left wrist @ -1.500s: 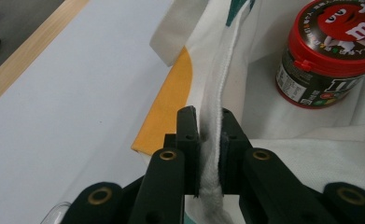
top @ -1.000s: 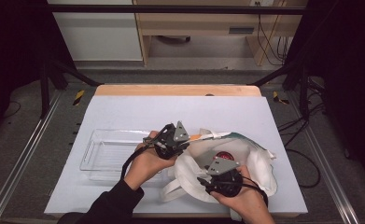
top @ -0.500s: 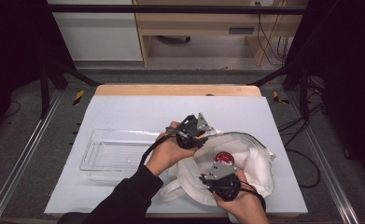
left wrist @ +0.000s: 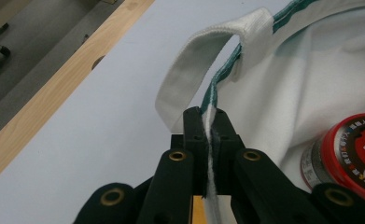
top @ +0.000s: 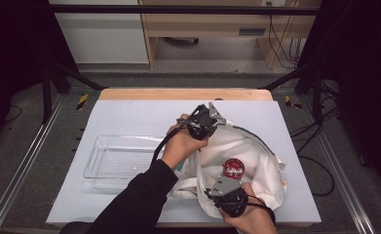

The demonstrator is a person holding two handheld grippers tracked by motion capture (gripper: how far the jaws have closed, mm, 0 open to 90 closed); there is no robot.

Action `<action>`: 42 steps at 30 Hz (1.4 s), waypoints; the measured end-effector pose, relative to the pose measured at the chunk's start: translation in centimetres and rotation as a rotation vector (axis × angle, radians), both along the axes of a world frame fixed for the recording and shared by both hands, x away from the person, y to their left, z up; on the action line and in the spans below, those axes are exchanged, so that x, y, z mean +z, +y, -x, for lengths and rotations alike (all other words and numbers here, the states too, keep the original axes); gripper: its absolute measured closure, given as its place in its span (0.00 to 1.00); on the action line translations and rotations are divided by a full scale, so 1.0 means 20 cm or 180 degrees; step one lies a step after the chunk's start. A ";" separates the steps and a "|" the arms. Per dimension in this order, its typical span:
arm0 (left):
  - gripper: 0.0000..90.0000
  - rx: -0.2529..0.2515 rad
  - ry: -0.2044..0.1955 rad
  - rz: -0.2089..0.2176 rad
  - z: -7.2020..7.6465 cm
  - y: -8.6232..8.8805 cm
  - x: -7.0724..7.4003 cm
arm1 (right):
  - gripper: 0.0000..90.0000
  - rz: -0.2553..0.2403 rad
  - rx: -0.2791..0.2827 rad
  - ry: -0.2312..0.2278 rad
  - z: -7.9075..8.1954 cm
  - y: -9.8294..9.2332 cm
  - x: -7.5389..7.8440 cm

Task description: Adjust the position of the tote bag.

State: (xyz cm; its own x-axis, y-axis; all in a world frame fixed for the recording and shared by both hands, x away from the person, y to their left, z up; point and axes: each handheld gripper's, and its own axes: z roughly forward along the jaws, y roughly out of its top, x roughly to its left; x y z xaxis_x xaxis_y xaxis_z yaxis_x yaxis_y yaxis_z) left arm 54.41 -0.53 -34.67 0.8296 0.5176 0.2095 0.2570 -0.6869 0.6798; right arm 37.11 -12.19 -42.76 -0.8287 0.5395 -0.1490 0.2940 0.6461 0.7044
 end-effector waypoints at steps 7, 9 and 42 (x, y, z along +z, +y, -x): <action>0.98 0.0078 0.0030 -0.0032 -0.05 -0.02 -0.05 | 1.00 0.0053 0.0057 0.0029 0.02 0.02 -0.03; 0.98 0.0103 0.0064 -0.0029 -0.07 -0.03 -0.06 | 1.00 0.0020 0.0055 0.0037 0.02 0.01 -0.02; 0.98 0.0214 0.0262 -0.0145 -0.18 -0.10 -0.25 | 1.00 0.0127 0.0138 0.0116 0.04 0.07 -0.12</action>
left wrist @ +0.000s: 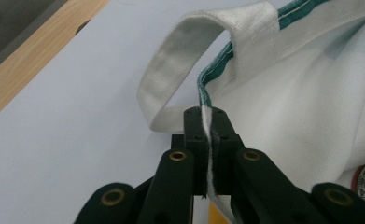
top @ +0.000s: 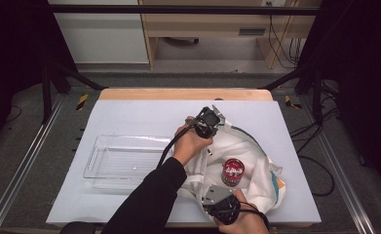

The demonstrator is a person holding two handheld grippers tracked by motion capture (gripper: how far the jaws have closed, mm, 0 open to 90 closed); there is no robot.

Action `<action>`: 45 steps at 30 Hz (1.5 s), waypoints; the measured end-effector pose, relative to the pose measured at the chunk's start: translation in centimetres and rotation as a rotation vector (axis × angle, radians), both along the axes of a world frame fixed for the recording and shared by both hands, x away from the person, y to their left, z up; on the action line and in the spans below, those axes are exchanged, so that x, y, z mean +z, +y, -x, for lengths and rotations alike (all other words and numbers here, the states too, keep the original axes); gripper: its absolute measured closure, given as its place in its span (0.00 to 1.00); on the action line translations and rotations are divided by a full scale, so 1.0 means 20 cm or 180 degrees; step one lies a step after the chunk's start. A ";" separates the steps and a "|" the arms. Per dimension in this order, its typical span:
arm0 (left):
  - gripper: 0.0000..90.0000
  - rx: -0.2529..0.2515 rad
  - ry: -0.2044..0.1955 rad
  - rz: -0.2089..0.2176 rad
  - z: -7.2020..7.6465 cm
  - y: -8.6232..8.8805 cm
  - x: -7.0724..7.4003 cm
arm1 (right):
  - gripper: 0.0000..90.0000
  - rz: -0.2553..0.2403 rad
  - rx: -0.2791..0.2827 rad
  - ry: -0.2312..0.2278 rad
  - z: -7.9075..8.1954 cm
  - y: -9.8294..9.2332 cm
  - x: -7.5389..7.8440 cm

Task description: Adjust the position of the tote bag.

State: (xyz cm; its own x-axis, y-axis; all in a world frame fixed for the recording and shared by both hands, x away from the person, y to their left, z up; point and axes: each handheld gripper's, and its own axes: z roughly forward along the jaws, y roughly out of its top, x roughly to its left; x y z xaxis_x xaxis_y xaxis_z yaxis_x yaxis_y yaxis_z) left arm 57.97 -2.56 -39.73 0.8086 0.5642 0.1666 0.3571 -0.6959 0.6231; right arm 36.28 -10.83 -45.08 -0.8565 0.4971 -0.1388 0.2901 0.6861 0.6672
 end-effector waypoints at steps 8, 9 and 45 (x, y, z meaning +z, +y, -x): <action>0.98 -0.0039 -0.0013 -0.0038 0.02 -0.01 -0.05 | 1.00 -0.0050 -0.0009 0.0041 0.00 0.00 -0.02; 0.98 -0.0047 -0.0039 -0.0028 0.02 -0.01 -0.04 | 1.00 -0.0067 -0.0007 0.0052 0.00 -0.01 -0.02; 0.76 -0.0716 0.0258 -0.0360 0.18 -0.12 -0.15 | 0.98 -0.0130 -0.0113 -0.0064 0.01 -0.03 0.00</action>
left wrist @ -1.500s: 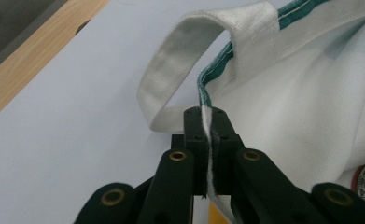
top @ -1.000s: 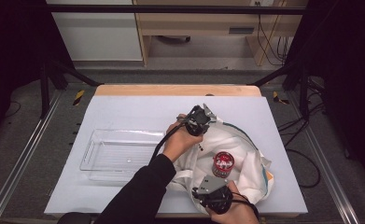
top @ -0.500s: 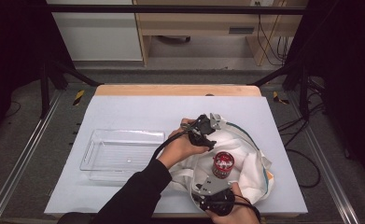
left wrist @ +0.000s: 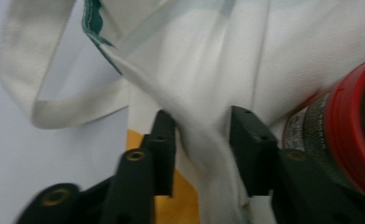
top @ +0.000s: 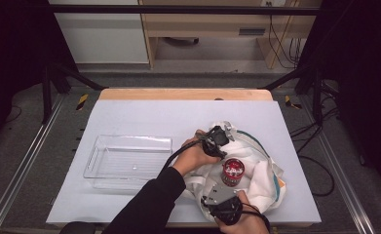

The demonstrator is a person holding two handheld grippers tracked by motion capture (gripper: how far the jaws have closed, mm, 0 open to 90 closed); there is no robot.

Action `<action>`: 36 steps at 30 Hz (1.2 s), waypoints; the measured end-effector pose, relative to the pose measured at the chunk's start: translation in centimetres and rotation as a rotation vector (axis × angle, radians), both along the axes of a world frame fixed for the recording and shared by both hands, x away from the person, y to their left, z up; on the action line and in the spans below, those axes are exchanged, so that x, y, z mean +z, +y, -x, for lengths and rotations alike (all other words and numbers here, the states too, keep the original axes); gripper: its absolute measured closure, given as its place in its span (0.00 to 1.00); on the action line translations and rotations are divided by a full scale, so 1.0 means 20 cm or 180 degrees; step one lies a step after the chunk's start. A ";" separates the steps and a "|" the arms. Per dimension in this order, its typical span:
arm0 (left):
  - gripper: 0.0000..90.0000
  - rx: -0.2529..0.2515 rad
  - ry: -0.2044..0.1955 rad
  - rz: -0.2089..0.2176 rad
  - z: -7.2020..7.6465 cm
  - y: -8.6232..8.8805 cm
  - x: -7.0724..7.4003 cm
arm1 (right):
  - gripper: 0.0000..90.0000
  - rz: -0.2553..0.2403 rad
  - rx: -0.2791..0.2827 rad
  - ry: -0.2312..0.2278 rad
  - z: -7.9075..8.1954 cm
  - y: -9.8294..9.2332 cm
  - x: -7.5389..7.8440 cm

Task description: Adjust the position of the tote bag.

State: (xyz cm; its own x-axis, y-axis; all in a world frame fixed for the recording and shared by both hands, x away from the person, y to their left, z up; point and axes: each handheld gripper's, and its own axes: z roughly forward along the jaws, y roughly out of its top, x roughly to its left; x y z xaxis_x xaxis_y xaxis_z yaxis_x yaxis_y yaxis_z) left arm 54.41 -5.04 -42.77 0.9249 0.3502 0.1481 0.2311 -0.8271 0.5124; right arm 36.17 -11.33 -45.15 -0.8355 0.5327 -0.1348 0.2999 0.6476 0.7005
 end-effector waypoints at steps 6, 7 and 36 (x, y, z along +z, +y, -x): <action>0.96 0.0016 0.0108 -0.0073 -0.01 0.00 -0.01 | 0.99 0.0005 -0.0012 0.0027 0.00 0.00 0.01; 0.96 0.0030 0.0097 -0.0051 -0.01 0.01 0.00 | 0.99 -0.0013 -0.0006 0.0026 0.00 0.00 0.01; 0.62 0.0457 -0.0390 0.0536 0.11 0.27 0.23 | 0.51 -0.0201 -0.0279 -0.0081 0.00 -0.13 0.13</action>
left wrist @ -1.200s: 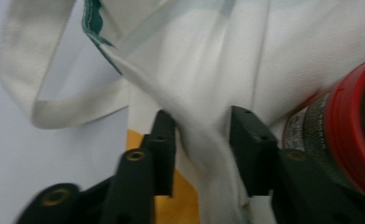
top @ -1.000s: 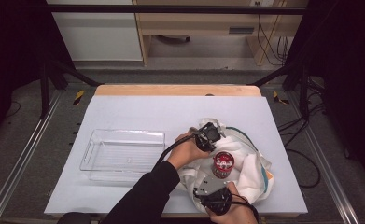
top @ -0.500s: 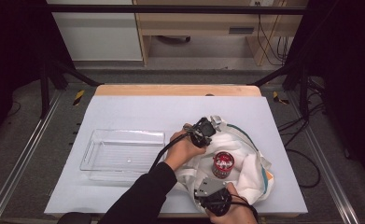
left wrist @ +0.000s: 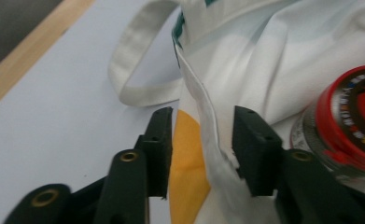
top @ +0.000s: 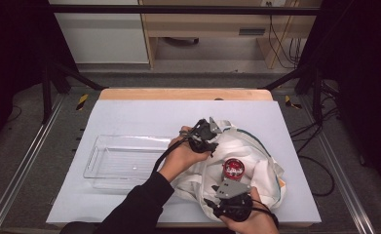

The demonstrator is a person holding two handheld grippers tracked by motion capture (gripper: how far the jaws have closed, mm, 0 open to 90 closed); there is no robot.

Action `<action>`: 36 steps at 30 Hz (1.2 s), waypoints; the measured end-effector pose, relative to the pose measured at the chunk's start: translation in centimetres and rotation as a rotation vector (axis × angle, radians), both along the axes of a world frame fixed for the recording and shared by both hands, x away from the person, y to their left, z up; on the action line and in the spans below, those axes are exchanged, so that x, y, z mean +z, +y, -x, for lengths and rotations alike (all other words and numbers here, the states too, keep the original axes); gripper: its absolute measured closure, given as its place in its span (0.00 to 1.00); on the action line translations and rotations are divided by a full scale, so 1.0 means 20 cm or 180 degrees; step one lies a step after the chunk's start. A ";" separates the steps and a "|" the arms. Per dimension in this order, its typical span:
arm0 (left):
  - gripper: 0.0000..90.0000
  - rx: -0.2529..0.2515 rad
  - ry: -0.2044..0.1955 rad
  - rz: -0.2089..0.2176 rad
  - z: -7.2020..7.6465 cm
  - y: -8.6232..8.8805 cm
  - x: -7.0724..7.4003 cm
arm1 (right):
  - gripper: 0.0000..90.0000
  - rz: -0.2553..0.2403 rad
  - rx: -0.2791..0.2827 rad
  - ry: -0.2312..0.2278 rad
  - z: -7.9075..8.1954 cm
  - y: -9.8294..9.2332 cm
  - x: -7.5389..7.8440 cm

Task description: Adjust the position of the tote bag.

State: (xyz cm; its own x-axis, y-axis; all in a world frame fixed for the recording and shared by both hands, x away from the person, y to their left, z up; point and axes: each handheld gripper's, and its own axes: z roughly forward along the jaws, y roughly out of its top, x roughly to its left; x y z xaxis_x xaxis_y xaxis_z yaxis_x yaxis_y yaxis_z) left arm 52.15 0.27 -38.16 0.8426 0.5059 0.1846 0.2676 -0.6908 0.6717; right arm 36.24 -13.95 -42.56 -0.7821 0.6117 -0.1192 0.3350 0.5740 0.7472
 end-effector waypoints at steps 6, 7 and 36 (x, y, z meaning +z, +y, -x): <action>0.50 0.0027 -0.0020 0.0175 0.14 0.11 0.06 | 0.48 -0.0461 -0.0354 -0.0145 -0.02 -0.22 0.13; 0.48 0.0022 -0.0035 0.0179 0.17 0.12 0.06 | 0.48 -0.0501 -0.0386 -0.0176 -0.03 -0.24 0.15; 0.84 0.0129 0.0079 -0.0177 0.33 0.19 -0.17 | 0.98 0.0448 -0.1453 0.0051 -0.54 -0.70 0.07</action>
